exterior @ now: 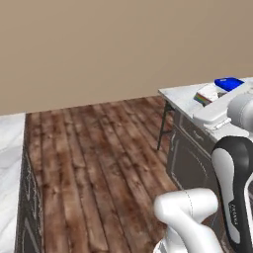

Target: Take the cake and donut from the fridge and place them on the empty tray on the dining counter.

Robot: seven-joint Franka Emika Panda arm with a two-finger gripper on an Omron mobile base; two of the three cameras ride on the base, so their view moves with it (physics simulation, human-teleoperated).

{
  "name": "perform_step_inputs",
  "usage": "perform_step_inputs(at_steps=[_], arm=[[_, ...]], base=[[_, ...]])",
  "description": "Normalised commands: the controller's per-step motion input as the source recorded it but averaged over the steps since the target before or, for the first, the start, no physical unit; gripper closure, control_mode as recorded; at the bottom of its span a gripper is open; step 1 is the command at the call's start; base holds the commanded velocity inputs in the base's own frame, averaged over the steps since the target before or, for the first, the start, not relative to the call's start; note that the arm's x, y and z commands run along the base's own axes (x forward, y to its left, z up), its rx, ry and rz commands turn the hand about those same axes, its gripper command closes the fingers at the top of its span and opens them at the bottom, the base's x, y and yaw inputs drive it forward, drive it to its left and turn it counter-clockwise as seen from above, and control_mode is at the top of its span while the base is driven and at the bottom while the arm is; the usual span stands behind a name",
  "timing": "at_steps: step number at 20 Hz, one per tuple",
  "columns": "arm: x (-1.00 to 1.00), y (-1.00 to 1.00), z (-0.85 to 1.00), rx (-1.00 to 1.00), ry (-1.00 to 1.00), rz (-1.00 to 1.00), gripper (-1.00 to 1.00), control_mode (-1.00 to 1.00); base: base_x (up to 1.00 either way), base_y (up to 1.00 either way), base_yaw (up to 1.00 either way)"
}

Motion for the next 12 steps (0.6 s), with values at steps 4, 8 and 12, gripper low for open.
perform_step_inputs(at_steps=[4,8,12], arm=[[0.00,0.00,0.00,0.00,0.00,0.00,1.00,1.00],[0.00,0.00,0.00,0.00,0.00,0.00,1.00,1.00],[0.00,0.00,0.00,0.00,0.00,0.00,1.00,1.00]], base=[[1.00,0.00,-0.35],[1.00,0.00,-0.20],[1.00,0.00,-0.18]])
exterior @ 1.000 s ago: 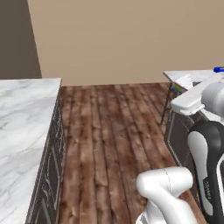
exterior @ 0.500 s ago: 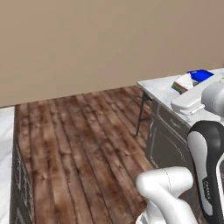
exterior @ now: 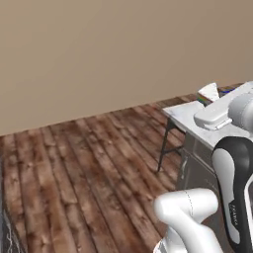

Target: Take the cake and donut from the fridge and place them on the empty tray on the dining counter.

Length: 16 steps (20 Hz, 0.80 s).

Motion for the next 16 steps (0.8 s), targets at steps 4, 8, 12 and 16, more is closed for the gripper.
perform_step_inputs(at_steps=[4,8,12,16], arm=[[0.00,0.00,0.00,0.00,0.00,0.00,1.00,1.00],[0.00,0.00,0.00,0.00,0.00,0.00,1.00,1.00],[0.00,0.00,0.00,0.00,0.00,0.00,1.00,1.00],[0.00,0.00,0.00,0.00,0.00,0.00,1.00,1.00]], base=[[1.00,0.00,-0.34],[1.00,0.00,-0.55],[1.00,0.07,-0.65],[0.98,0.18,-0.68]])
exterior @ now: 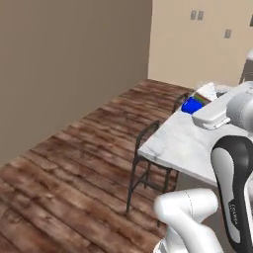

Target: Take the cake and donut from the fridge and place them on the empty tray on the dining counter.

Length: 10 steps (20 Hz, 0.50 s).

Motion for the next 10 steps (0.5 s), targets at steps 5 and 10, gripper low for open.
perform_step_inputs(at_steps=[5,10], arm=[[0.00,0.00,0.00,0.00,0.00,0.00,1.00,1.00],[0.00,0.00,0.00,0.00,0.00,0.00,1.00,1.00]], base=[[0.51,0.76,-0.67],[0.22,1.00,-0.56]])
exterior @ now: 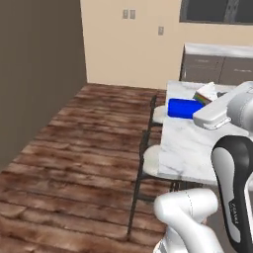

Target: Take the cake and donut from the fridge and place them on the empty tray on the dining counter.

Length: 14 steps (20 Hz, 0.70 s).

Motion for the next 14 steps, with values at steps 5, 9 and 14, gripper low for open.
perform_step_inputs(at_steps=[5,9,14], arm=[[0.00,0.00,0.00,0.00,0.00,0.00,1.00,1.00],[0.00,0.00,0.00,0.00,0.00,0.00,1.00,1.00],[0.00,0.00,0.00,0.00,0.00,0.00,1.00,1.00]], base=[[0.09,1.00,-0.51],[0.21,1.00,-0.59],[0.32,1.00,-0.66]])
